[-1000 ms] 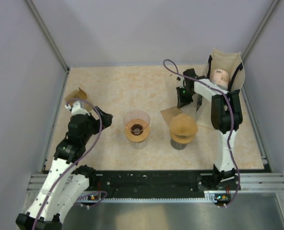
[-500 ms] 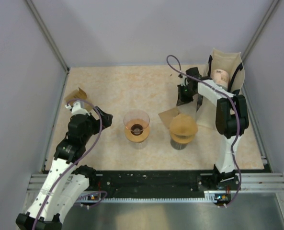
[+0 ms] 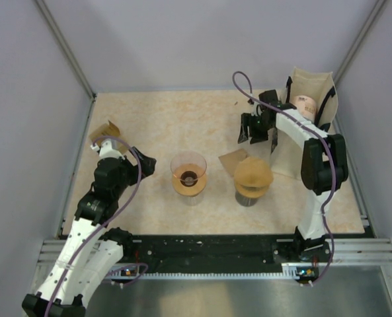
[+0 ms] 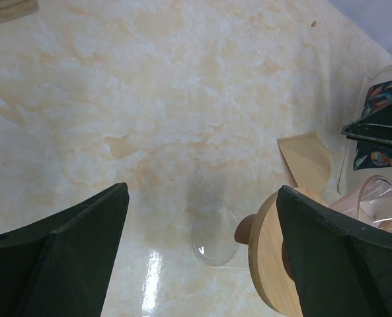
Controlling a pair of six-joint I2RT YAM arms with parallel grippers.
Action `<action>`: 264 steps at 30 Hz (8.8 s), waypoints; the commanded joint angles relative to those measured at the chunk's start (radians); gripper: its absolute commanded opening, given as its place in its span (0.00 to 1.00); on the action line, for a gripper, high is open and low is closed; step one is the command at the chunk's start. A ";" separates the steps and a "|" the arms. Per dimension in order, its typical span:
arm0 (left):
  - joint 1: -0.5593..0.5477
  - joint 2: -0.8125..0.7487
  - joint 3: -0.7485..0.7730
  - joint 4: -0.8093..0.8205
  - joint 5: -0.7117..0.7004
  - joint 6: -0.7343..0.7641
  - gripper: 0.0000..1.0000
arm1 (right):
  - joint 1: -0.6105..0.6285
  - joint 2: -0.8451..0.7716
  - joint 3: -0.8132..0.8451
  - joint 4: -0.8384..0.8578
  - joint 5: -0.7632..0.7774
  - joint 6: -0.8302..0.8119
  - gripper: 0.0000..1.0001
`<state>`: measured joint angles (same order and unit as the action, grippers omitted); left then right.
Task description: Place the coffee filter in the dripper
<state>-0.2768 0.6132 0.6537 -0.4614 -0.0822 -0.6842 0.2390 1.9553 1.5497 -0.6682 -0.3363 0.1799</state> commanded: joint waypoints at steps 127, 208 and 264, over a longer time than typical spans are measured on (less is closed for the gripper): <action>-0.512 0.755 0.586 0.526 -0.163 0.538 0.89 | 0.375 -0.588 -0.145 0.561 0.407 0.630 0.00; -0.599 0.793 0.653 0.422 -0.525 0.313 0.00 | 0.421 -0.631 -0.148 0.323 0.424 0.362 0.80; -0.598 0.600 0.708 0.020 -0.639 0.176 0.00 | 0.424 -1.021 -0.476 0.501 0.600 0.303 0.99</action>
<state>-0.8776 1.2747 1.2846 -0.3569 -0.7486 -0.4709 0.6582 1.0351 1.1393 -0.2428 0.0776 0.5072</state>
